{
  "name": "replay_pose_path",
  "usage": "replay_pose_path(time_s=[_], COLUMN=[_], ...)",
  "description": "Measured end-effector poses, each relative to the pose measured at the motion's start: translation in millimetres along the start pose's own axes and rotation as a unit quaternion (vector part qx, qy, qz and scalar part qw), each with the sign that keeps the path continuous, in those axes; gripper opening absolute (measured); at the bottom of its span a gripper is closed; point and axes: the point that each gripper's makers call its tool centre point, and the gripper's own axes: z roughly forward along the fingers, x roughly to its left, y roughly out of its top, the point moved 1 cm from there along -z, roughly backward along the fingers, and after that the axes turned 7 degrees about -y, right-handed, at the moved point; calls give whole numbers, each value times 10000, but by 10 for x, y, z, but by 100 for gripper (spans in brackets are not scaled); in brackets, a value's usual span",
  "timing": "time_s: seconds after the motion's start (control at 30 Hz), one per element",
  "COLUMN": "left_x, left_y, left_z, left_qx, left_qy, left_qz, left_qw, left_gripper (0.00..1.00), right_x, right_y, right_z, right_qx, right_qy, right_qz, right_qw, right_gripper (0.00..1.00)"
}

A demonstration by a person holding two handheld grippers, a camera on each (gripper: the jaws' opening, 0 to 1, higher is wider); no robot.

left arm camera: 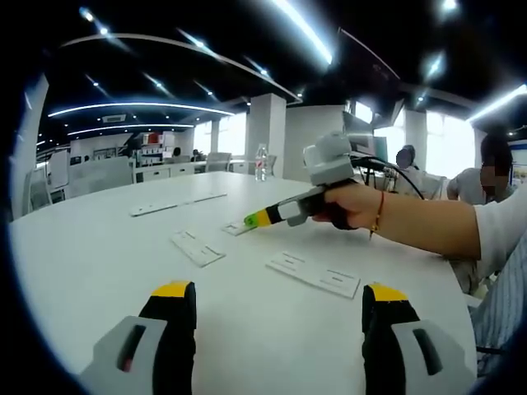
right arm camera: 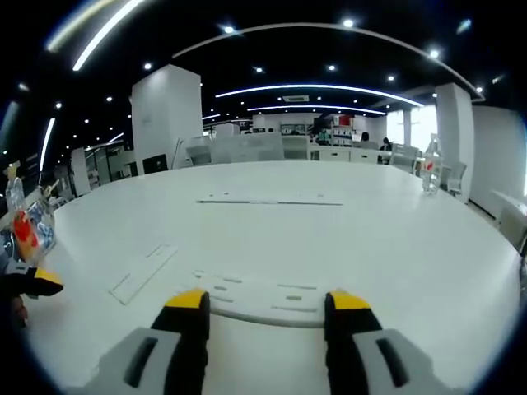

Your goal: Locate the socket holder cover, grip the socket holder cover, clip it into the socket holder slot.

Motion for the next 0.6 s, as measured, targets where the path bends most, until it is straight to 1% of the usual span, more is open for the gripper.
replay_pose_path(time_s=[0.17,0.27,0.37,0.6], left_x=[-4,-15,-18,-22], left_y=[1,6,8,0], left_z=[-3,-8,-9,-4], left_qx=[5,-9,-12,5], left_qy=[1,-11,-17,-25], left_qz=[7,3,2,-4], left_qw=[10000,10000,10000,10000], left_gripper=[82,82,82,82], right_x=[62,146,135,134], right_y=[4,11,11,6], right_z=[3,12,12,10], right_qx=[-6,-16,-6,15], right_qy=[19,96,18,-28], right_qz=[-8,-40,-29,-1], right_qw=[10000,9999,10000,10000], right_gripper=[57,56,57,57])
